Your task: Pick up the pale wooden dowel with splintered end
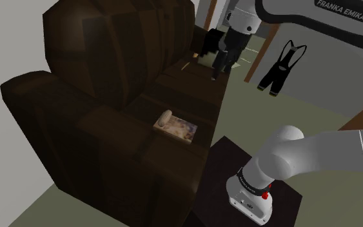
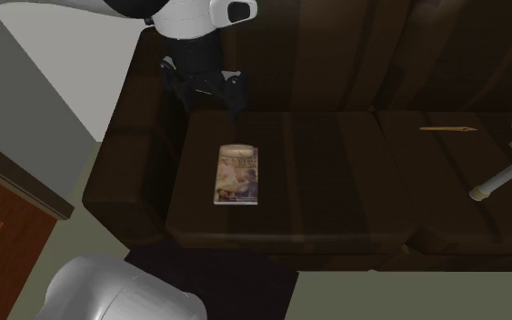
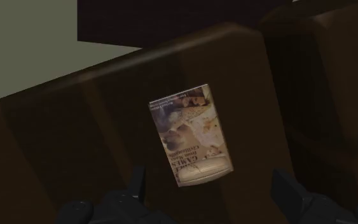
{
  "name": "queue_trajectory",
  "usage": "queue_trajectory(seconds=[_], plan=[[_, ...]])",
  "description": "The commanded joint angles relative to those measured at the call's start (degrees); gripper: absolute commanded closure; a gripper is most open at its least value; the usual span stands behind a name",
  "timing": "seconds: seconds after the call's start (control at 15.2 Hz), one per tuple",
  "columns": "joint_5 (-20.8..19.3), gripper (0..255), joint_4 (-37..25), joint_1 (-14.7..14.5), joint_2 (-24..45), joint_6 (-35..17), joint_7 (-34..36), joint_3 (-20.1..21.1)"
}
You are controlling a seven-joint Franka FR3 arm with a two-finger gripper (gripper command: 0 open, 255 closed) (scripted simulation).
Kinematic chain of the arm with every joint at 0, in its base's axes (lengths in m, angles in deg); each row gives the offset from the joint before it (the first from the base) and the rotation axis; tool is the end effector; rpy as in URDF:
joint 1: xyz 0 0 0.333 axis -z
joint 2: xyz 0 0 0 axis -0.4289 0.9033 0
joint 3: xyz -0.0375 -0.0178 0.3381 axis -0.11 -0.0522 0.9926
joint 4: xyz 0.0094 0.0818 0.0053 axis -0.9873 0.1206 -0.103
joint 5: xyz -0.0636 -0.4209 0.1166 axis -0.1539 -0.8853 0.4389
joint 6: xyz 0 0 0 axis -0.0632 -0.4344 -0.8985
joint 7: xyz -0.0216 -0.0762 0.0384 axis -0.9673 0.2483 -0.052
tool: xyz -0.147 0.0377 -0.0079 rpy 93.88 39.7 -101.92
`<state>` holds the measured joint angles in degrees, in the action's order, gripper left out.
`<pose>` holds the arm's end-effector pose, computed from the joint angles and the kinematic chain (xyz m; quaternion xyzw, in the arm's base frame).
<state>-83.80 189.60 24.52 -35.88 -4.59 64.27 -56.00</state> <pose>0.3510 0.0202 0.5985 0.9992 0.0317 0.0223 0.0079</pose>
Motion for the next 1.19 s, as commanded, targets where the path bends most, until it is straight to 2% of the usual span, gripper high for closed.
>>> queue_trajectory(seconds=[0.0, 0.53, 1.12], plan=[[0.00, 0, 0.00, 0.00, 0.00, 0.00, 0.00, 0.00], [5.44, 0, 8.61, 3.57, 6.53, -14.60, 18.14, 5.93], [9.64, 0, 12.10, 7.28, 20.69, -32.44, 37.55, 12.03]])
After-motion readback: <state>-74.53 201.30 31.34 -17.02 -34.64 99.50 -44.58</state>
